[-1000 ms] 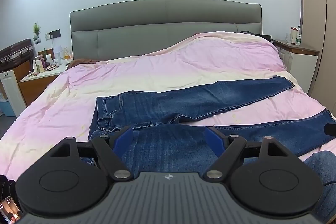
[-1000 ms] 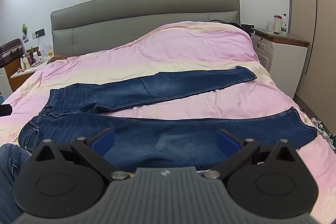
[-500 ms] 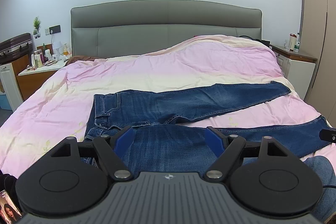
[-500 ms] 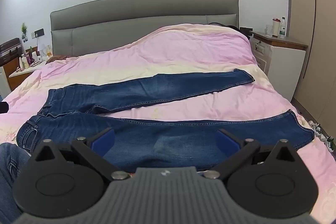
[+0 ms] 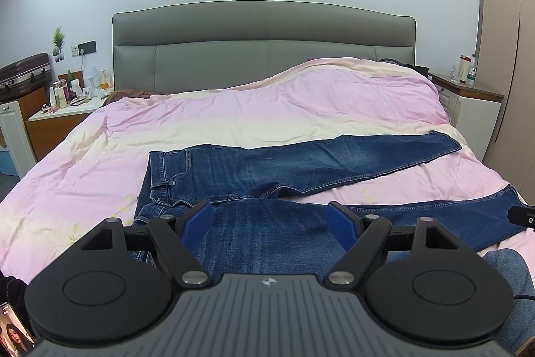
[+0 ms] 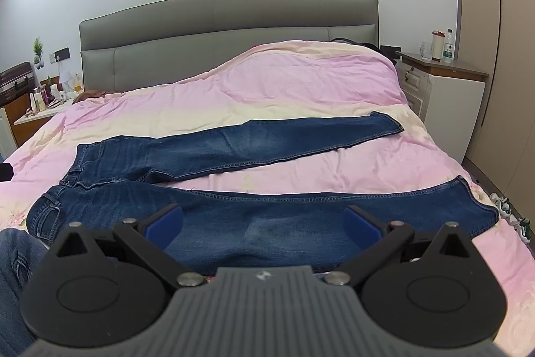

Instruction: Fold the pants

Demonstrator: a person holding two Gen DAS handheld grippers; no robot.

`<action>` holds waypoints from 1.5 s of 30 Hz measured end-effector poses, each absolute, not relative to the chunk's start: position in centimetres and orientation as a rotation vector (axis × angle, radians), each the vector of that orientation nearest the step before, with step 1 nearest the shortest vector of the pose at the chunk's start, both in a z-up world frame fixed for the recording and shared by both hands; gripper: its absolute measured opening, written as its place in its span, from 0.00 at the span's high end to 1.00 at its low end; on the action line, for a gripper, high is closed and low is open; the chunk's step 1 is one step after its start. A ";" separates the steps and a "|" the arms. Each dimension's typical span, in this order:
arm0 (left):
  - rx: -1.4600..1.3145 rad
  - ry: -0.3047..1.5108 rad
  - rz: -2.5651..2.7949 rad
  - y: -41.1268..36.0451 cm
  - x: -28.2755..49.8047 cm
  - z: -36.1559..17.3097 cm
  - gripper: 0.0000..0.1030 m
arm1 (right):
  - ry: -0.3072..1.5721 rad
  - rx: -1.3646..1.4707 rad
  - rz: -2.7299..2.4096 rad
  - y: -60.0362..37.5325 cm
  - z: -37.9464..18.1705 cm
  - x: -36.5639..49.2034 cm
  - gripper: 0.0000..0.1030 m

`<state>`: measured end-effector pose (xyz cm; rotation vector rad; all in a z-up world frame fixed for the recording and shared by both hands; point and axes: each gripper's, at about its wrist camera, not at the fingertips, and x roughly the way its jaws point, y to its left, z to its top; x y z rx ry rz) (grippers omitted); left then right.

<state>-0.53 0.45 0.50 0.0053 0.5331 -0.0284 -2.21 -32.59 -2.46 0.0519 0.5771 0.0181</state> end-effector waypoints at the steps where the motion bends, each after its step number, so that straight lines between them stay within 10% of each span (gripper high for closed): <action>1: 0.005 0.533 -0.029 0.5 -0.5 0.5 0.12 | 0.578 0.052 0.018 -32.6 -2.5 -2.2 0.05; 45: 0.022 0.529 -0.045 0.5 -0.7 0.7 0.12 | 0.577 0.054 0.001 -33.3 -1.8 -2.7 0.05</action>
